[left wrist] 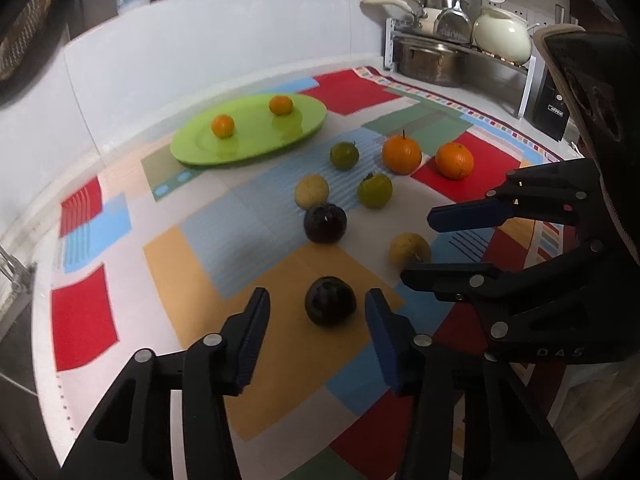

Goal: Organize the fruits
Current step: 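Grasp a dark purple plum with the left tool while the right grasps a tan fruit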

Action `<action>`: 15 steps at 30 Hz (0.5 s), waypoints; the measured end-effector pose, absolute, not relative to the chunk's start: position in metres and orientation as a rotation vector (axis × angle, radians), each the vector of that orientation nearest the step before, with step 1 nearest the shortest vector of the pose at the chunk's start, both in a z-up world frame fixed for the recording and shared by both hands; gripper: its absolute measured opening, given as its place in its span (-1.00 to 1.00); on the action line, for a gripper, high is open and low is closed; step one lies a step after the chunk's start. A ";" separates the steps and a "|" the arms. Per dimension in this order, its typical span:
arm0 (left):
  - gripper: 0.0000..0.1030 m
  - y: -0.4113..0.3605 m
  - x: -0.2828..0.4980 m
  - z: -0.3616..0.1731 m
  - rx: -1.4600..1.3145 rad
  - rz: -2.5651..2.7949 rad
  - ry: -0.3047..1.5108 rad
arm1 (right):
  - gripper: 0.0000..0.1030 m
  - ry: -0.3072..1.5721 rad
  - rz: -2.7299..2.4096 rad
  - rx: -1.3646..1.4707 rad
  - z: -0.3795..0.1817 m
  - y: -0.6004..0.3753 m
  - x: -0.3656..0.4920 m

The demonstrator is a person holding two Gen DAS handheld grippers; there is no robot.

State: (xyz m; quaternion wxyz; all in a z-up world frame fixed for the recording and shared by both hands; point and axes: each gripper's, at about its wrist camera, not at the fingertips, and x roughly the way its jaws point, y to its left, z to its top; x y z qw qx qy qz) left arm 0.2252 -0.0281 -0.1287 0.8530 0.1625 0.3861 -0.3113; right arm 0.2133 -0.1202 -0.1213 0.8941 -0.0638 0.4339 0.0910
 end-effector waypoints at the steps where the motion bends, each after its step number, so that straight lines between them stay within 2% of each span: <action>1: -0.15 -0.029 0.226 -0.130 0.338 -0.656 0.824 | -0.13 0.905 0.193 -0.128 -0.123 -0.121 0.215; 11: -0.39 -0.034 0.228 -0.135 0.306 -0.633 0.870 | -0.35 0.941 0.238 -0.081 -0.132 -0.127 0.225; 15: -0.42 -0.036 0.228 -0.135 0.290 -0.620 0.880 | -0.46 0.941 0.248 -0.073 -0.132 -0.128 0.226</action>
